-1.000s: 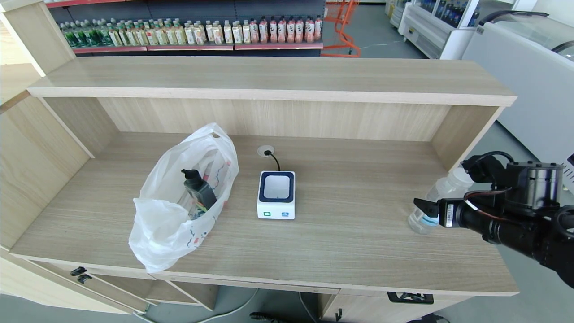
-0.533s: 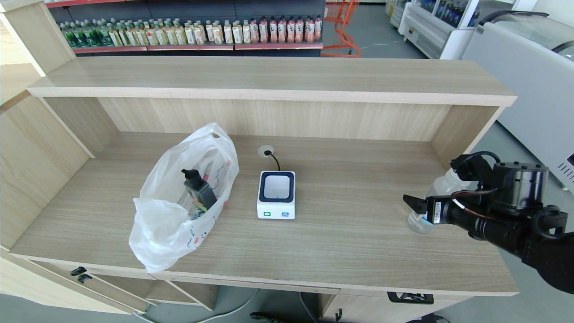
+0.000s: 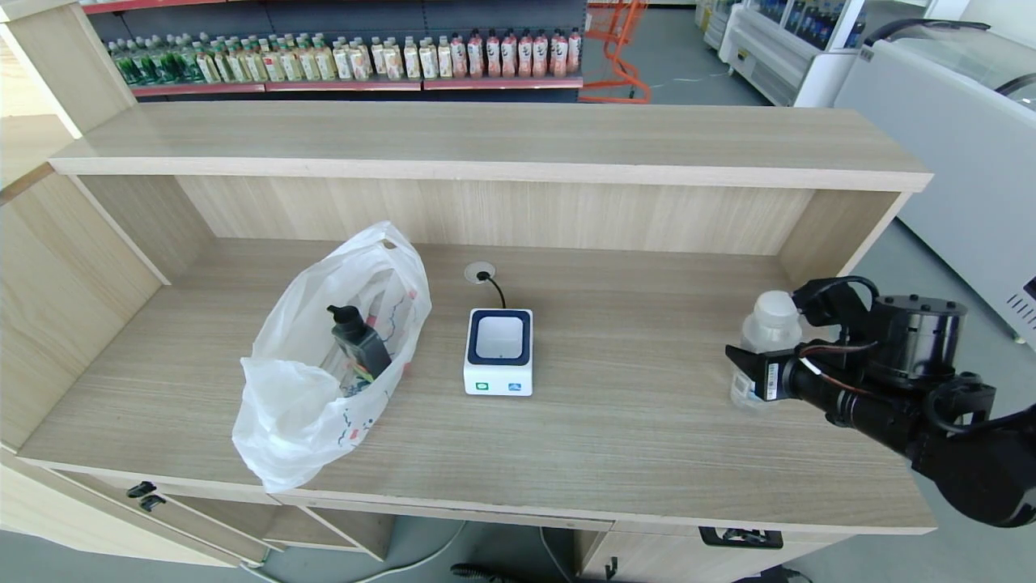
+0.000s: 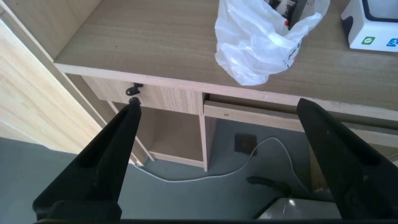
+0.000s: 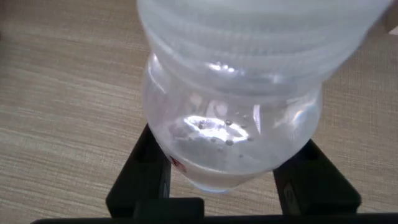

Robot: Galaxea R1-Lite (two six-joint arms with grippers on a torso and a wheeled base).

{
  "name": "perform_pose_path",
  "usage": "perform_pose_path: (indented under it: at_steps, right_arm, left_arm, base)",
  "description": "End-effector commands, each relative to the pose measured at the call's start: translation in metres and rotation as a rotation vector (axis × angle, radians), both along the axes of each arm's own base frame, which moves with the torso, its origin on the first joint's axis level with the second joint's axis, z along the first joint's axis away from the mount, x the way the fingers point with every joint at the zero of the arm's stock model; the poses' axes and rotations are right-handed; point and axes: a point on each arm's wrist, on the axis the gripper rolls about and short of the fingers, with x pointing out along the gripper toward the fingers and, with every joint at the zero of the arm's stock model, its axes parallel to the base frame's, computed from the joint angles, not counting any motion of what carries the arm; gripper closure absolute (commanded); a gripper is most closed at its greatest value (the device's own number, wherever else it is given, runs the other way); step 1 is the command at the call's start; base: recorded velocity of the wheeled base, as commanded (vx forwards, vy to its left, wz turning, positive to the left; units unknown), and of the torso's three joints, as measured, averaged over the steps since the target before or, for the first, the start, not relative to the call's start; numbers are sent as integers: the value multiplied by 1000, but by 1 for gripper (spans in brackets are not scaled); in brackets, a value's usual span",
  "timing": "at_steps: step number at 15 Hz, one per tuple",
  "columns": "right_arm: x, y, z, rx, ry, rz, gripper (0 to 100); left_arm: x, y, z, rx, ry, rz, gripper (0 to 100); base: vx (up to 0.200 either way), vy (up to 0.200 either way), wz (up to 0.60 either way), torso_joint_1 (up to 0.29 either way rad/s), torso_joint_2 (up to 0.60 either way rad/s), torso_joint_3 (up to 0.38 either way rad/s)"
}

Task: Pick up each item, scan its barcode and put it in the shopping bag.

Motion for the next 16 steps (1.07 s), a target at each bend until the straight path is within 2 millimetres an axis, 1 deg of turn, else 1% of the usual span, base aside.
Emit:
perform_pose_path:
  at_steps: [1,7,10,12,14,16]
  right_arm:
    - [2,0,-2,0,5,0,100]
    - [2,2,0,7,-29,11,100]
    - [1,2,1,-23,-51,27,100]
    - [-6,1,-3,-24,-36,30,100]
    - [-12,0,-13,-28,-8,34,100]
    - [-11,-1,-20,-29,-1,35,100]
  left_arm:
    - [0,0,0,0,0,1,0]
    - [0,0,0,0,0,1,0]
    - [0,0,0,0,0,1,0]
    - [0,0,0,0,0,1,0]
    - [0,0,0,0,0,1,0]
    - [0,0,0,0,0,2,0]
  base:
    - [0,0,0,0,0,0]
    - [0,0,0,0,0,0]
    - [0,0,0,0,0,0]
    - [0,0,0,0,0,0]
    - [0,0,0,0,0,0]
    - [0,0,0,0,0,0]
